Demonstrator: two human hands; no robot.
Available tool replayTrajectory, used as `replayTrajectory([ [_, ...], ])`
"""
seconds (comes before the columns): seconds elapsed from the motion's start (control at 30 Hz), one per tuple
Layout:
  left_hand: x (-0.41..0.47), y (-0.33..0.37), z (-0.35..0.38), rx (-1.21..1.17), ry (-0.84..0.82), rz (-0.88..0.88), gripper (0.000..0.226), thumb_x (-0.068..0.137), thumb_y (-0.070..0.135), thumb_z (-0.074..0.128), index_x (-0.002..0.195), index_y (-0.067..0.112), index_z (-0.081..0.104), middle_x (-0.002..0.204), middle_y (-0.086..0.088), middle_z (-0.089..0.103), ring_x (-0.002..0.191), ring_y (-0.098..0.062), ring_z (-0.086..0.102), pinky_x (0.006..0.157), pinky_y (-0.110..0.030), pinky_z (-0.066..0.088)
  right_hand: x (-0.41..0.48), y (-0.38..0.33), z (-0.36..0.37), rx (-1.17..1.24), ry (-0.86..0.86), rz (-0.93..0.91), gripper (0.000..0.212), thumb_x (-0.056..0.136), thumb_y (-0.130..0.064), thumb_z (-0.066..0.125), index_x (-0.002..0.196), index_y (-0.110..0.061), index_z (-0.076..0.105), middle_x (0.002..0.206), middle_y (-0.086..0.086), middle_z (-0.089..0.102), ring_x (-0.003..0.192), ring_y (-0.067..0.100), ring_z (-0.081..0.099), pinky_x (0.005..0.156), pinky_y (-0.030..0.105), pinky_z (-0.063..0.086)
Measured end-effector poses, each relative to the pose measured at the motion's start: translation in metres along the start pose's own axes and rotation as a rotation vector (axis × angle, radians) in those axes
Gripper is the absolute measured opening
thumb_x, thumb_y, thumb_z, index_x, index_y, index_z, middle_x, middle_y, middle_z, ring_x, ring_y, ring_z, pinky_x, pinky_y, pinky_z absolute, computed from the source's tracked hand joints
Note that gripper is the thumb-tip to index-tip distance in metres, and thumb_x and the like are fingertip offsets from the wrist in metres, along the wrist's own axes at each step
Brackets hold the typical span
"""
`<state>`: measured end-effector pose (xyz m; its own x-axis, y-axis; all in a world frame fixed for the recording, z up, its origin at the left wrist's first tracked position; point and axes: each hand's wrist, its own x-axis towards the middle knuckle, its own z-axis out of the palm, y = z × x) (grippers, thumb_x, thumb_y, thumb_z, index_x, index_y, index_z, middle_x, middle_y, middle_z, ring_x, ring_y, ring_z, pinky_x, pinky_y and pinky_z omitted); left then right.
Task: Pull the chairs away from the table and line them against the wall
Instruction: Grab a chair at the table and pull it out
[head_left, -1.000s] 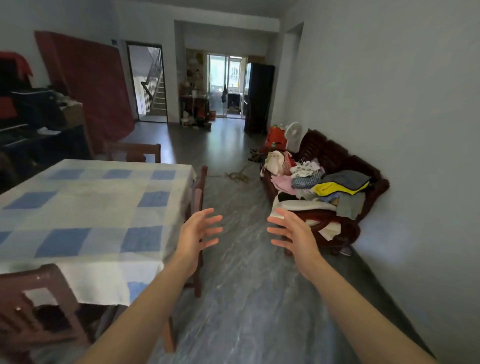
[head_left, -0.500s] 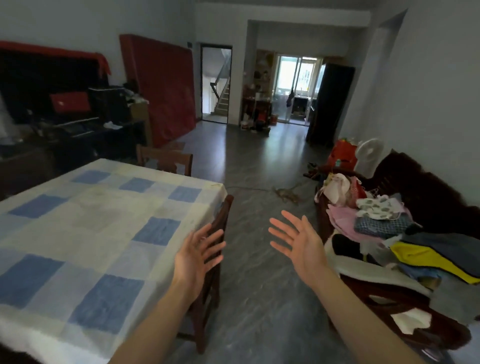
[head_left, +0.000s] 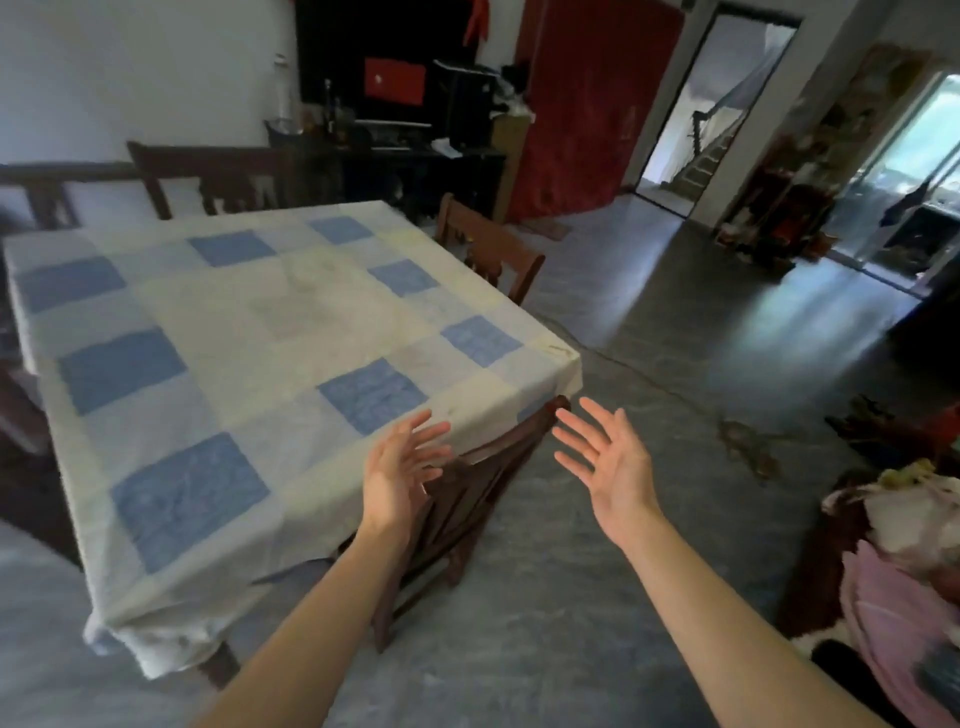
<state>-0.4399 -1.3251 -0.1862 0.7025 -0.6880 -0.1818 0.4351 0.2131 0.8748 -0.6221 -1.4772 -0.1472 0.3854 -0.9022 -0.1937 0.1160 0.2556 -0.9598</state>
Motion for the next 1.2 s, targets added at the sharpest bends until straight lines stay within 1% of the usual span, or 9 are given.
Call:
replayTrajectory([
  [0.27,0.009,-0.04,0.003,0.106,0.285,0.176,0.031,0.108,0.018,0.043,0.117,0.009,0.072,0.104,-0.004,0.08,0.097,-0.028,0.071,0.078,-0.025,0.056,0.111,0.011,-0.017,-0.101,-0.112,-0.019,0.037,0.107,-0.038,0.044,0.129,-0.019,0.066,0.115,0.003,0.078,0.112,0.02,0.072,0.085,0.038,0.055],
  [0.37,0.014,-0.05,0.008,0.182,0.35,0.261,0.033,0.102,0.031,0.047,0.113,0.015,0.074,0.107,-0.001,0.08,0.101,-0.021,0.072,0.078,-0.019,0.053,0.155,0.018,-0.023,-0.133,-0.147,-0.093,0.033,0.106,-0.034,0.048,0.125,-0.016,0.068,0.109,-0.002,0.079,0.111,0.019,0.072,0.091,0.041,0.056],
  [0.5,0.021,-0.07,0.013,0.213,0.469,0.314,0.041,0.097,0.039,0.045,0.115,0.015,0.073,0.11,-0.002,0.079,0.103,-0.022,0.073,0.084,-0.021,0.052,0.207,0.034,-0.031,-0.229,-0.277,-0.165,0.037,0.102,-0.035,0.05,0.128,-0.014,0.066,0.106,-0.012,0.079,0.112,0.006,0.069,0.1,0.038,0.049],
  [0.7,0.032,-0.1,0.024,0.222,0.561,0.337,0.041,0.096,0.035,0.047,0.112,0.009,0.074,0.109,-0.008,0.079,0.105,-0.022,0.073,0.094,-0.03,0.053,0.237,0.071,-0.033,-0.213,-0.451,-0.167,0.027,0.108,-0.014,0.046,0.106,-0.02,0.073,0.107,0.001,0.077,0.113,0.022,0.071,0.097,0.025,0.053],
  [0.77,0.04,-0.103,0.023,0.224,0.564,0.342,0.038,0.097,0.033,0.049,0.109,0.009,0.075,0.109,-0.01,0.079,0.105,-0.025,0.073,0.095,-0.029,0.053,0.243,0.08,-0.031,-0.228,-0.475,-0.144,0.028,0.107,-0.014,0.046,0.105,-0.02,0.074,0.102,-0.006,0.079,0.107,0.017,0.073,0.097,0.029,0.053],
  [0.87,0.051,-0.11,0.015,0.226,0.55,0.35,0.034,0.097,0.031,0.051,0.103,0.011,0.077,0.107,-0.01,0.079,0.106,-0.028,0.072,0.093,-0.028,0.053,0.254,0.093,-0.031,-0.232,-0.507,-0.098,0.029,0.106,-0.02,0.048,0.105,-0.015,0.077,0.106,0.0,0.079,0.108,0.018,0.072,0.099,0.038,0.051],
  [0.97,0.062,-0.122,0.009,0.184,0.595,0.338,0.036,0.094,0.028,0.053,0.078,0.013,0.081,0.088,-0.009,0.08,0.091,-0.023,0.075,0.086,-0.027,0.053,0.26,0.102,-0.031,-0.206,-0.519,-0.063,0.037,0.098,-0.03,0.052,0.087,-0.012,0.083,0.097,0.008,0.081,0.101,0.025,0.074,0.092,0.035,0.052],
  [1.07,0.07,-0.129,0.009,0.138,0.674,0.367,0.041,0.087,0.025,0.058,0.049,0.014,0.068,0.058,-0.008,0.068,0.065,-0.02,0.067,0.072,-0.025,0.051,0.26,0.108,-0.027,-0.158,-0.454,-0.028,0.045,0.092,-0.025,0.054,0.053,-0.012,0.07,0.06,0.01,0.072,0.062,0.026,0.072,0.068,0.028,0.056],
  [1.2,0.066,-0.129,0.012,0.069,0.683,0.393,0.043,0.083,0.03,0.061,0.044,0.013,0.055,0.048,-0.007,0.055,0.053,-0.02,0.056,0.064,-0.023,0.051,0.255,0.104,-0.027,-0.098,-0.421,-0.011,0.05,0.093,-0.011,0.051,0.044,-0.013,0.059,0.053,0.016,0.067,0.055,0.026,0.068,0.064,0.028,0.055],
])
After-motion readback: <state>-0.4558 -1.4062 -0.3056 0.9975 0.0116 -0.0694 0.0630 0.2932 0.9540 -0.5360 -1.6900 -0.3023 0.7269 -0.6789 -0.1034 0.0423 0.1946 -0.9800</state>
